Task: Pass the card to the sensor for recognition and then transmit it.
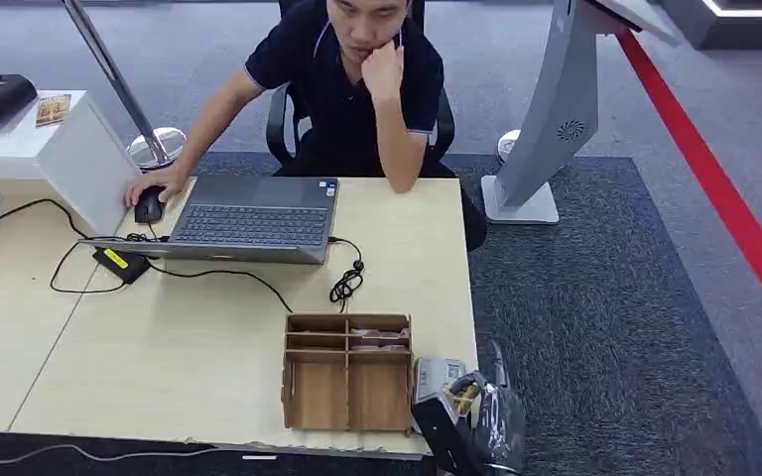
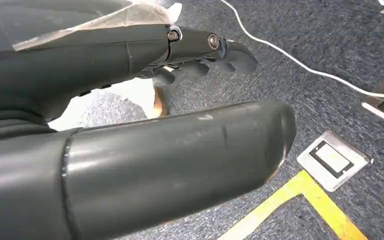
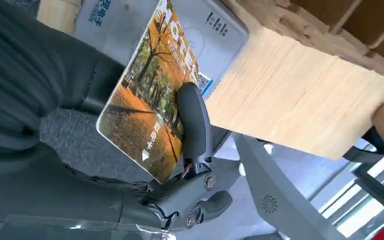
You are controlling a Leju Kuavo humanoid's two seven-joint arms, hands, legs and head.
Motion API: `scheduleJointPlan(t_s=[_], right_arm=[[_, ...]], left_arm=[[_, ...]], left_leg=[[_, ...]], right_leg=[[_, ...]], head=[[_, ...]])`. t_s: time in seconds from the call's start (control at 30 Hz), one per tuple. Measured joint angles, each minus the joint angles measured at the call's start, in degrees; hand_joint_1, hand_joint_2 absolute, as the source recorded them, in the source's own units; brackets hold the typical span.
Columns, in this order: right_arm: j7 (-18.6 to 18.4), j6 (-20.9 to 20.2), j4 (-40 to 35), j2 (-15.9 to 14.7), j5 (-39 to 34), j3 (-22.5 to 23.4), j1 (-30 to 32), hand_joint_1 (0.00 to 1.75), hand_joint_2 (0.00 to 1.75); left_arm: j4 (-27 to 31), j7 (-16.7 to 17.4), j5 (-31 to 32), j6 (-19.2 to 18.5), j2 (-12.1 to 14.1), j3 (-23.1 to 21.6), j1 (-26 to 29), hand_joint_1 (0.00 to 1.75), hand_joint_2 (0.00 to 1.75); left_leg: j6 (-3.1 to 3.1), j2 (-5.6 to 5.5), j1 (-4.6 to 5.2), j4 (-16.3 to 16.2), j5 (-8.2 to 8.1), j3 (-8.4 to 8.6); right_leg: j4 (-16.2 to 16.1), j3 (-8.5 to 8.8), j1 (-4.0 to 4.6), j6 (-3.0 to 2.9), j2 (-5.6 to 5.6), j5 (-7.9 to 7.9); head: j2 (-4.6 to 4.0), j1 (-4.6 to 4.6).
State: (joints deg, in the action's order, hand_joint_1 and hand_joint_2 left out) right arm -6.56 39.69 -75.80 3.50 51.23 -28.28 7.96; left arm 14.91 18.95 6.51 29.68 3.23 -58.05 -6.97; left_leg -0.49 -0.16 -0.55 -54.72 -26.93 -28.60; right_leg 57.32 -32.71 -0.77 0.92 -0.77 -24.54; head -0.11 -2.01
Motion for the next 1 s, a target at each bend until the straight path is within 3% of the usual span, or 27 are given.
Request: scheduleJointPlan(t_s=[1.0], right_arm=[[0.0, 0.0, 2.7, -0.7, -0.2, -0.9, 0.0, 1.75, 1.75]], left_arm=[[0.0, 0.0, -0.5, 0.2, 0.0, 0.0, 0.0, 0.0, 0.0]], left_leg=[[0.0, 0.0, 0.0, 0.0, 0.0, 0.0]], right_leg=[[0.0, 0.0, 0.0, 0.0, 0.0, 0.0]], head=[[0.0, -0.02]])
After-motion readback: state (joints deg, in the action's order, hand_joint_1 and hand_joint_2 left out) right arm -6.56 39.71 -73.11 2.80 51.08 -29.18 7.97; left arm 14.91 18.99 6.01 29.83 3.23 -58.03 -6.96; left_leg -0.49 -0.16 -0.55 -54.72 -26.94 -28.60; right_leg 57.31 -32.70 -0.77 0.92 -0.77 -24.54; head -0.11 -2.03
